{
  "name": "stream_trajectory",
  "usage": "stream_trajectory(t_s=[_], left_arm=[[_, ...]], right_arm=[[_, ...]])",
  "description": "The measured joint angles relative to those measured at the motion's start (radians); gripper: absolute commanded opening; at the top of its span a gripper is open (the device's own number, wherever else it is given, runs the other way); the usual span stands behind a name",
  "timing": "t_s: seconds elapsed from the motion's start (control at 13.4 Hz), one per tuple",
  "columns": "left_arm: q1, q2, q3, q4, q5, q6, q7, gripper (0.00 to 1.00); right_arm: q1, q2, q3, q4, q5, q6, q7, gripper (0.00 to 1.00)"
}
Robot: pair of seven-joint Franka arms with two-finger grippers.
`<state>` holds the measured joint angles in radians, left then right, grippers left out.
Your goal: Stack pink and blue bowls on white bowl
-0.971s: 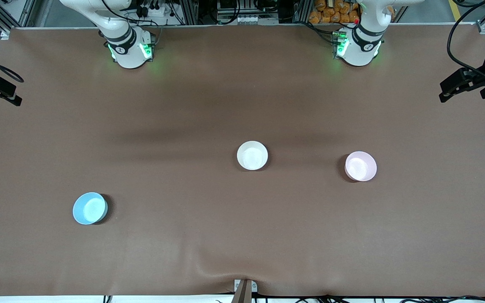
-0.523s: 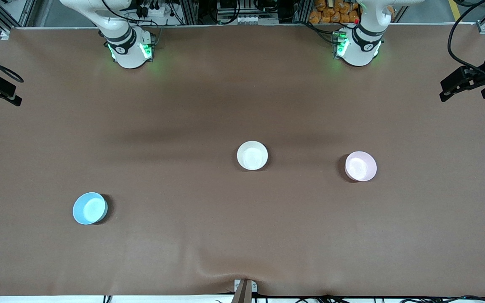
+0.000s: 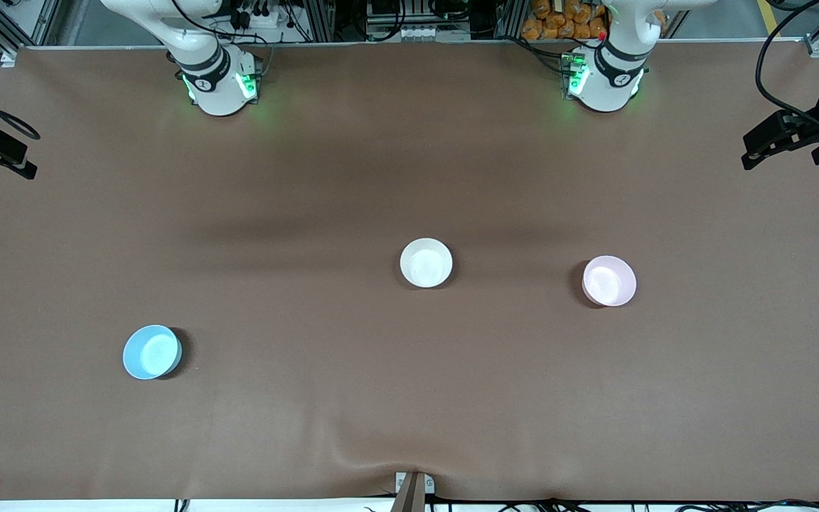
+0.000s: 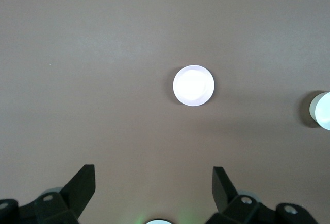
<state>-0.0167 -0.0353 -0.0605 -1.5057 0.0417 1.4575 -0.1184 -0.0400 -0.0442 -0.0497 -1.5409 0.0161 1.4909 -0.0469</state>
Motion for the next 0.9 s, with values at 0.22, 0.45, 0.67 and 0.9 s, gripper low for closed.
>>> stream_trajectory(t_s=[0.22, 0.45, 0.67, 0.9], left_arm=[[-0.007, 0.0, -0.002, 0.0, 0.0, 0.0, 0.0, 1.0], [-0.009, 0.0, -0.002, -0.001, 0.0, 0.0, 0.0, 1.0], [-0.011, 0.0, -0.003, -0.001, 0.0, 0.0, 0.0, 1.0], [-0.014, 0.001, -0.005, -0.003, 0.0, 0.0, 0.0, 1.0]], right_arm=[[0.0, 0.0, 0.0, 0.0, 0.0, 0.0, 0.0, 1.0], [0.0, 0.0, 0.0, 0.0, 0.0, 0.0, 0.0, 1.0], [0.0, 0.012, 0.001, 0.0, 0.0, 0.018, 0.0, 1.0], [0.0, 0.035, 0.001, 0.0, 0.0, 0.049, 0.0, 1.0]])
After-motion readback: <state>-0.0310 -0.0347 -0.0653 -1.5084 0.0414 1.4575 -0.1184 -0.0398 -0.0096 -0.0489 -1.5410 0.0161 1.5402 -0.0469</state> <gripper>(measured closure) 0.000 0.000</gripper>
